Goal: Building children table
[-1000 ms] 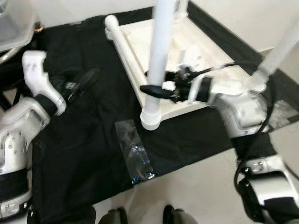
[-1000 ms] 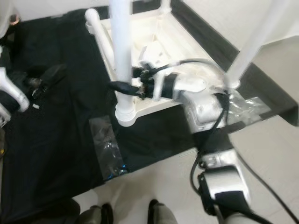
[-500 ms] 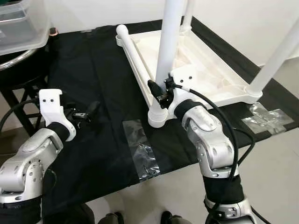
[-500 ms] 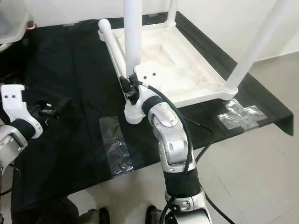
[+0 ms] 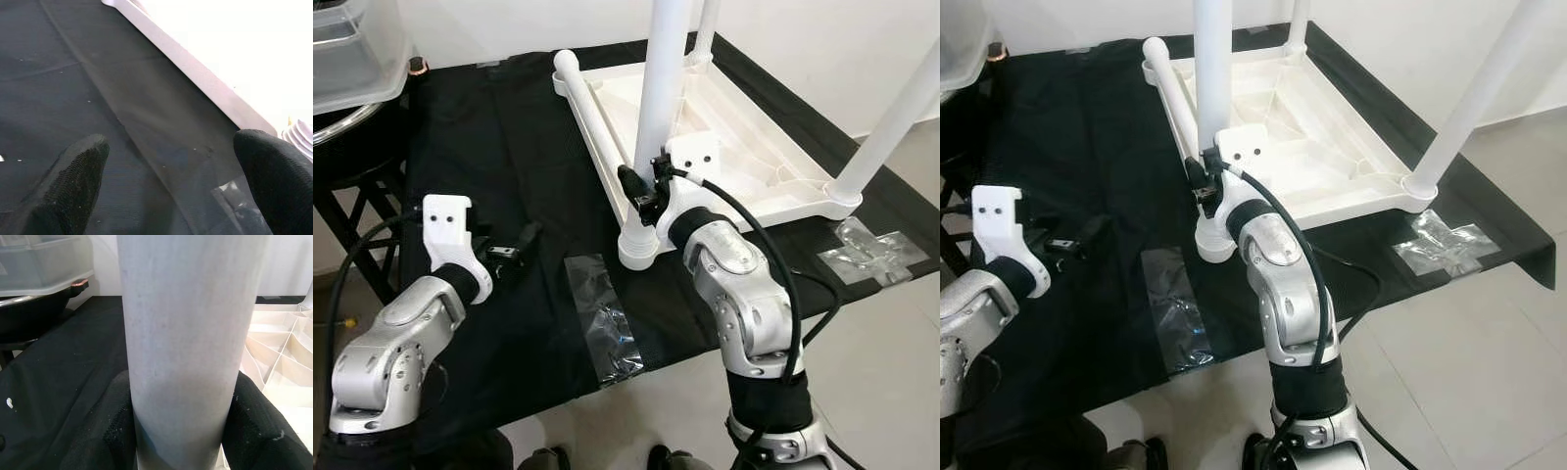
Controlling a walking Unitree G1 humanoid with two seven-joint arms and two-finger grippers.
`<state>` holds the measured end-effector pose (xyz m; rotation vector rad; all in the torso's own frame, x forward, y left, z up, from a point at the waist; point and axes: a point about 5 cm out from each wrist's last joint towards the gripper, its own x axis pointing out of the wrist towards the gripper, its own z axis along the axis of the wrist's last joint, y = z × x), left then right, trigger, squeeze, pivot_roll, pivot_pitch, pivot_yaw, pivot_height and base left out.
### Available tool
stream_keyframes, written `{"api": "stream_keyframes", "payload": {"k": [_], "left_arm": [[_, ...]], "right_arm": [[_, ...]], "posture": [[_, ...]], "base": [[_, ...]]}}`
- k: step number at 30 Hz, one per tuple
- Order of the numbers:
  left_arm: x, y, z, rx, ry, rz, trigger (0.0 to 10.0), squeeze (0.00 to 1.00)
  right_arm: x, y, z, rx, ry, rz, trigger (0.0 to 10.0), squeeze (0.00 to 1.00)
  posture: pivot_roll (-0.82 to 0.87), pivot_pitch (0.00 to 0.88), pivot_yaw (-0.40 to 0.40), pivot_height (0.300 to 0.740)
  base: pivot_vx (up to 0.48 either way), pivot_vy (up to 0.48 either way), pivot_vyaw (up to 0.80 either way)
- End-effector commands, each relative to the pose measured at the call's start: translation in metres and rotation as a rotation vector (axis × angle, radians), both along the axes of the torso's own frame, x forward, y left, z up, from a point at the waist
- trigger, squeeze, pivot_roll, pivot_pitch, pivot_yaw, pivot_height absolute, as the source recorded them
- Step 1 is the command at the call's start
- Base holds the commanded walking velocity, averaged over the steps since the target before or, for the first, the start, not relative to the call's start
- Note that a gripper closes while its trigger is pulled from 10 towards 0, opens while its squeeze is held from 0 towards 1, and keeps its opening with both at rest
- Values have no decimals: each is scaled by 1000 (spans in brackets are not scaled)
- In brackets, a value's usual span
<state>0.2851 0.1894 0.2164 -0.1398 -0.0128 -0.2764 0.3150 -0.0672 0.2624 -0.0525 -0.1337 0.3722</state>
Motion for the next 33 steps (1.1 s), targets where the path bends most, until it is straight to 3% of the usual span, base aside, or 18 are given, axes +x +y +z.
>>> {"api": "stream_keyframes", "payload": {"k": [1,6,7,13,14,15,16,18,20,22,25,27,28,32,33], "left_arm": [[-3,-1,-2,5,-2,10,10000,0],[-3,-3,-3,12,-5,2,10000,0],[-3,-4,-4,15,-4,-2,10000,0],[-4,-7,-6,22,-2,-13,10000,0],[-3,-8,-5,17,-3,-14,10000,0],[-3,-8,-5,17,-3,-14,10000,0],[-3,-9,-5,15,-4,-16,10000,0],[-3,-9,-5,15,-4,-17,10000,0],[-4,-11,-5,16,-6,-18,10000,0],[-4,-11,-5,16,-6,-18,10000,0],[-6,-11,-3,29,-23,0,10000,0],[-6,-11,-3,29,-23,0,10000,0],[-8,-12,0,51,-44,5,10000,0],[-13,-12,3,62,-70,-6,10000,0],[-15,-12,3,65,-72,-11,10000,0]], "right_arm": [[3,-6,-17,-6,90,-43,10000,0],[1,-5,-15,5,90,-40,10000,0],[1,-6,-14,14,85,-41,10000,1000],[0,-7,-4,45,33,-3,10000,1000],[-2,-4,1,64,9,57,10000,843],[-2,-4,1,64,9,57,10000,843],[-5,-1,10,65,-40,168,10000,0],[-5,-1,12,62,-49,191,10000,0],[-4,-6,18,15,-76,299,10000,0],[-4,-6,18,15,-76,299,10000,0],[14,-30,32,-75,-118,439,10000,0],[14,-30,32,-75,-118,439,10000,0],[25,-43,40,-114,-130,509,10000,0],[36,-53,51,-143,-143,595,10000,0],[37,-55,54,-133,-141,638,4510,0]], "posture": [[1,249,-28,740],[1,246,-26,740],[1,244,-24,740],[0,242,-21,740],[0,242,-21,740],[0,242,-21,740],[1,241,-22,740],[1,241,-22,740],[8,244,-24,740],[8,244,-24,740],[13,251,-28,740],[13,251,-28,740],[21,260,-33,740],[29,268,-35,740],[35,275,-39,740]], "base": [[0,0,0],[0,0,0],[0,0,0],[0,0,0],[0,0,0],[0,0,0],[0,0,0],[0,0,0],[0,0,0],[0,0,0],[0,0,0],[0,0,0],[0,0,0],[0,0,0],[0,0,0]]}}
